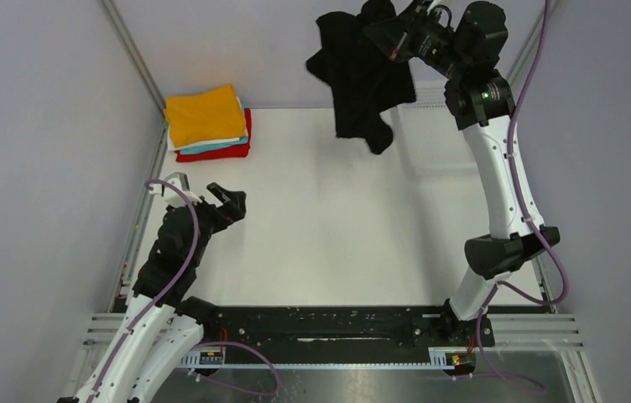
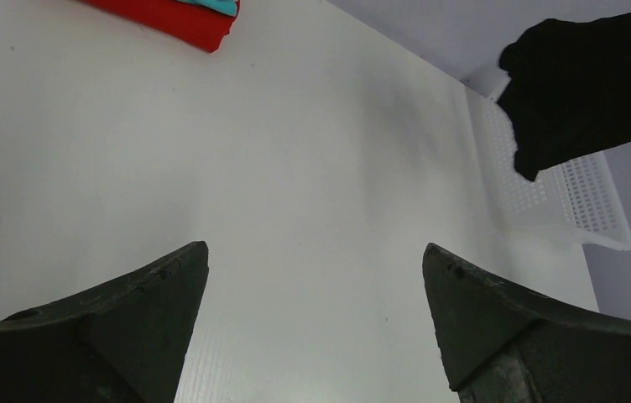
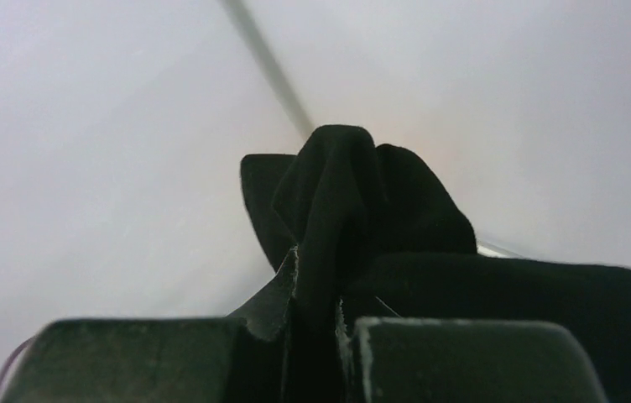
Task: Fold and stack the t-shirts
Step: Move the tshirt to the center of the board, then flatten out the tshirt
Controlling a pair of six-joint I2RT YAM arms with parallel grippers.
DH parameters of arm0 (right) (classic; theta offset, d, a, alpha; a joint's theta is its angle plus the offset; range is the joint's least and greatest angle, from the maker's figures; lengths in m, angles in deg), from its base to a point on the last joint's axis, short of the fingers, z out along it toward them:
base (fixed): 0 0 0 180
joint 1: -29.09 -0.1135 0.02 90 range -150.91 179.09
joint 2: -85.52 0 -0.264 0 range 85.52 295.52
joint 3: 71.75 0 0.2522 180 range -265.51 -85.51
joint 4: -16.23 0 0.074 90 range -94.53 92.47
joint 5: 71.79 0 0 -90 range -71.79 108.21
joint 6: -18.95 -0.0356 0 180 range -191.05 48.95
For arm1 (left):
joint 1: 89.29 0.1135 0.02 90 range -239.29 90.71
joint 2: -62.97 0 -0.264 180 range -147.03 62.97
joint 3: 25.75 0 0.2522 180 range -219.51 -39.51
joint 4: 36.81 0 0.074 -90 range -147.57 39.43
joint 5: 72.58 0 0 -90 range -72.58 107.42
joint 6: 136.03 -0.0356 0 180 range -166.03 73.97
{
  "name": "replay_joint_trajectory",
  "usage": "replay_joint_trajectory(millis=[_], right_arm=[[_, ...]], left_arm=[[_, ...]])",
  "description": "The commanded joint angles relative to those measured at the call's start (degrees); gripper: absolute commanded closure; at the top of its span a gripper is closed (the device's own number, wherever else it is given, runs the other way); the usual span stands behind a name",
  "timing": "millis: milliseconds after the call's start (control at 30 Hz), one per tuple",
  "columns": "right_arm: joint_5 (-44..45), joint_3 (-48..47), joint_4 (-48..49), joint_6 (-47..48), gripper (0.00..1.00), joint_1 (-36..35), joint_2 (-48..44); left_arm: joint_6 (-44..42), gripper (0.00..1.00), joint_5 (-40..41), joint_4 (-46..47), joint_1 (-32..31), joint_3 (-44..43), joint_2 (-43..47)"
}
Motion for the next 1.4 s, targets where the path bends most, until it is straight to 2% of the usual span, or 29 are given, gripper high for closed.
replay_joint_trajectory(millis=[0, 67, 167, 200, 300, 333, 433, 500, 533, 567, 600, 633, 667, 700, 867, 967, 1067, 1200, 1367], right_arm=[[-7.4, -0.4, -0.2, 1.3, 1.0, -5.0, -3.6], [-9.7, 1.5, 0.5, 0.9, 1.0, -7.0, -4.3], [-9.1, 10.6, 3.8, -1.4, 1.0, -7.8, -6.9], [-8.2, 15.4, 5.2, -1.6, 1.0, -7.9, -8.7], [-3.6, 38.2, 15.1, -1.7, 0.99, -7.8, -17.5], [-0.7, 46.3, 16.8, -0.9, 0.92, -7.7, -20.3], [15.3, 67.9, 18.3, 0.2, 0.77, -7.7, -27.6], [23.1, 77.7, 16.8, 0.5, 0.66, -6.7, -30.4], [25.3, 80.9, 15.2, 0.5, 0.57, -5.6, -31.2], [27.0, 83.2, 12.7, 0.6, 0.37, -4.4, -31.7], [29.0, 84.3, 9.5, 0.8, 0.2, -2.8, -32.2], [31.4, 84.6, 6.1, 0.9, 0.1, -1.8, -32.8], [34.1, 84.6, 2.6, 1.7, 0.03, -1.5, -33.5], [36.8, 84.5, -0.2, 2.6, 0.01, -1.5, -34.4], [41.4, 87.4, -5.6, 2.8, 0.01, -1.4, -43.2], [38.7, 90.1, -5.2, 3.1, 0.01, -1.5, -48.6], [32.4, 91.6, -2.8, 4.1, 0.0, -1.5, -51.8], [25.4, 91.3, 0.8, 4.9, 0.01, -3.2, -50.3], [24.9, 87.9, 0.6, 4.8, 0.01, -8.4, -43.3]], left_arm=[[1.6, 0.01, -0.3, -0.7, 0.1, -3.6, 1.2], [2.8, 0.01, 0.6, -2.9, 0.1, -4.9, 1.3], [5.0, 0.01, 4.3, -7.5, 0.1, -7.0, 1.8], [5.9, 0.01, 5.5, -8.9, 0.2, -7.4, 2.0], [7.8, 0.01, 6.9, -10.7, 0.1, -7.4, 2.8], [8.1, 0.01, 6.6, -11.0, 0.1, -7.2, 2.8], [9.3, 0.01, 4.8, -12.3, 0.2, -6.9, 1.4], [9.7, 0.01, 2.4, -13.2, 0.1, -6.9, -1.1], [9.7, 0.01, 0.6, -13.6, 0.1, -7.1, -2.4], [9.6, 0.01, -1.3, -14.1, 0.1, -7.1, -3.9], [9.4, 0.01, -3.8, -14.5, 0.1, -7.0, -5.2], [8.8, 0.01, -6.5, -14.5, 0.1, -6.7, -6.6], [8.4, 0.01, -9.3, -14.6, 0.1, -6.1, -7.8], [8.1, 0.01, -11.9, -14.6, 0.1, -5.2, -8.7], [10.6, 0.01, -19.8, -15.5, -0.1, 1.0, -11.2], [12.1, 0.01, -18.7, -19.6, -0.5, 2.8, -11.3], [14.3, 0.01, -13.5, -23.2, -0.7, 4.7, -12.0], [15.8, 0.01, -12.1, -23.2, -0.8, 6.0, -18.3], [16.6, 0.01, -14.3, -16.9, -2.5, 7.3, -27.2]])
